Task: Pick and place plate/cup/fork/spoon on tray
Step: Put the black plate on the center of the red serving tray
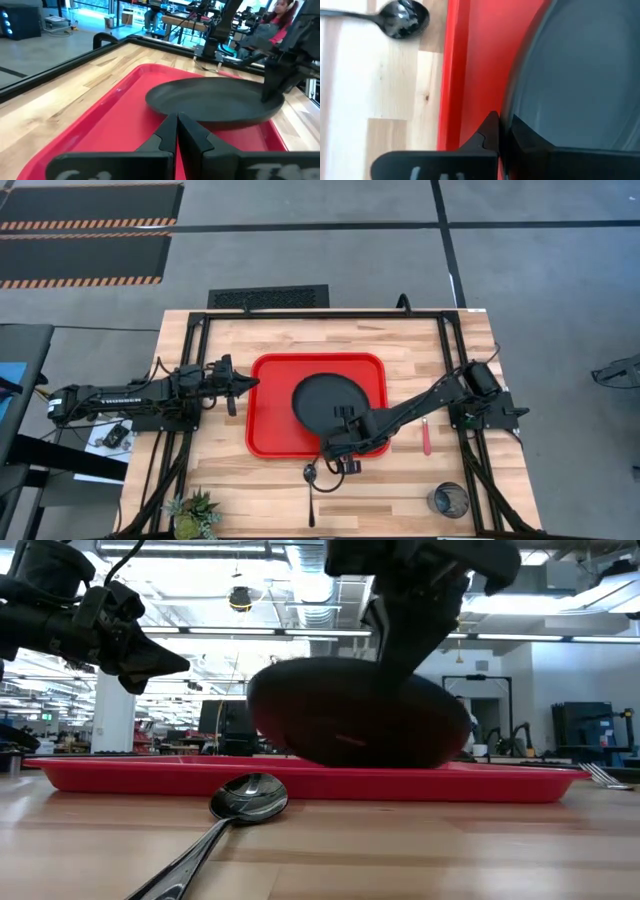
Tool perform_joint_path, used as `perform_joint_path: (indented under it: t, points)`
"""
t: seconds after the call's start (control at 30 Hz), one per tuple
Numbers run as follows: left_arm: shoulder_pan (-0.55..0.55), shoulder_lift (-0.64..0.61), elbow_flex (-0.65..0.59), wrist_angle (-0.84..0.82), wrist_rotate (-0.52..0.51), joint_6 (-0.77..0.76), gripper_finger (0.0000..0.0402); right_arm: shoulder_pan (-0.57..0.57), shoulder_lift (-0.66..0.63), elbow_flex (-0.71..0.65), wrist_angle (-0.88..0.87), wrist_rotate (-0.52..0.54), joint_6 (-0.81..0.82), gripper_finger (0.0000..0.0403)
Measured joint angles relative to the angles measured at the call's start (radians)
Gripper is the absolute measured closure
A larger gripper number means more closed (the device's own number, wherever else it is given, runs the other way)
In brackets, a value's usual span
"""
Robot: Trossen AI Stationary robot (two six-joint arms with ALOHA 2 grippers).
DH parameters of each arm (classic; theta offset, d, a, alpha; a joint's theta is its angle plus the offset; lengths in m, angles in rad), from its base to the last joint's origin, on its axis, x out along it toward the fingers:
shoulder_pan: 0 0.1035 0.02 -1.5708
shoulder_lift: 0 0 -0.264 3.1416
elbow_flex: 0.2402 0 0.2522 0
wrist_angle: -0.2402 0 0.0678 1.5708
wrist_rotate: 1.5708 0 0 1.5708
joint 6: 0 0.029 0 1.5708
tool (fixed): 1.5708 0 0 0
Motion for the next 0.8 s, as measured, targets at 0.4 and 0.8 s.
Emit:
perform_joint_path:
  t: [0.4,0.8]
  points:
    - [0.0,0.0,0.0,0.005,-0.002,0.001,0.0401,0.0,-0.001,0.0,-0.01,-0.004,-0.015,0.0386]
    - [0.0,0.0,0.0,0.006,-0.002,0.0,0.0402,-0.04,-0.001,0.0,-0.011,-0.025,-0.056,0.0387]
